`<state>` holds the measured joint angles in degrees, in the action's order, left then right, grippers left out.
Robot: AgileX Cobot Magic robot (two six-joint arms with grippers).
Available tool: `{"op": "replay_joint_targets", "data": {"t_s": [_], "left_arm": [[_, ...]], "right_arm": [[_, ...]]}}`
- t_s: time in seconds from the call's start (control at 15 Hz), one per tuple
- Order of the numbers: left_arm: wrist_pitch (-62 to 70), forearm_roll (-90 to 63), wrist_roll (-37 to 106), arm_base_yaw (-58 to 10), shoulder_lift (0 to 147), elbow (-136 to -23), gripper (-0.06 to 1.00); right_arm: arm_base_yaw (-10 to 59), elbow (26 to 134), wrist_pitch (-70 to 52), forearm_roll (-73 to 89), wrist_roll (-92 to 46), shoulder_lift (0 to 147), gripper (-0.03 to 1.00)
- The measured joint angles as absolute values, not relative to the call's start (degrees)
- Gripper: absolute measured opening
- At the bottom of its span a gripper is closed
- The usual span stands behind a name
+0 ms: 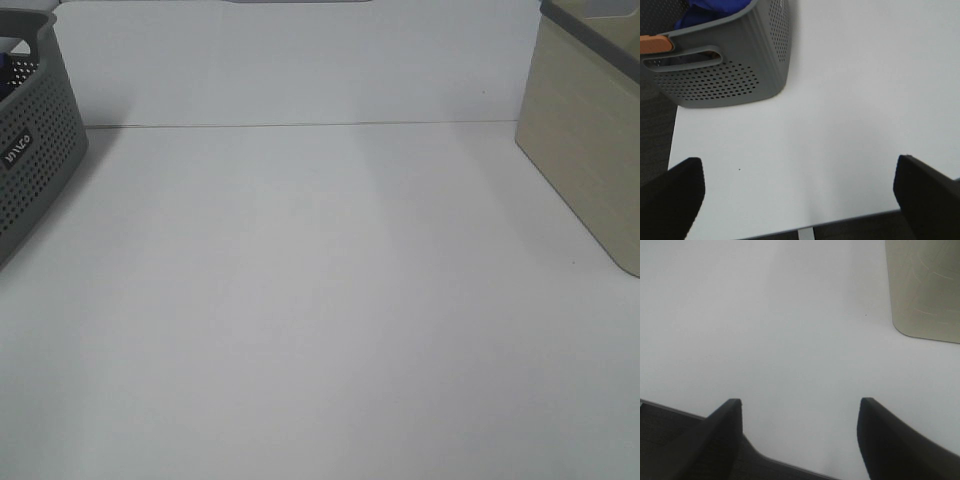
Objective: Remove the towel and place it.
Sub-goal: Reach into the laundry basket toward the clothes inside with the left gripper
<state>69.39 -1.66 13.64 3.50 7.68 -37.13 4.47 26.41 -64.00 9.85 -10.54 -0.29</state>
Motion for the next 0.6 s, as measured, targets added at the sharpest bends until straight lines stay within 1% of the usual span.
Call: {"op": "replay_joint_targets", "data": {"t_s": [0.27,0.6], "left_arm": [[69.73,-2.75,19.77,3.5,23.72,-49.9,0.97],[69.73,-2.46,35.24,3.5,45.66,-62.34,0.97]], "right_arm": [[4.47,26.41,-64.0,9.85,-10.54,-0.29,0.65],[4.47,26.41,-64.0,9.85,-10.54,-0.29,0.65]]}}
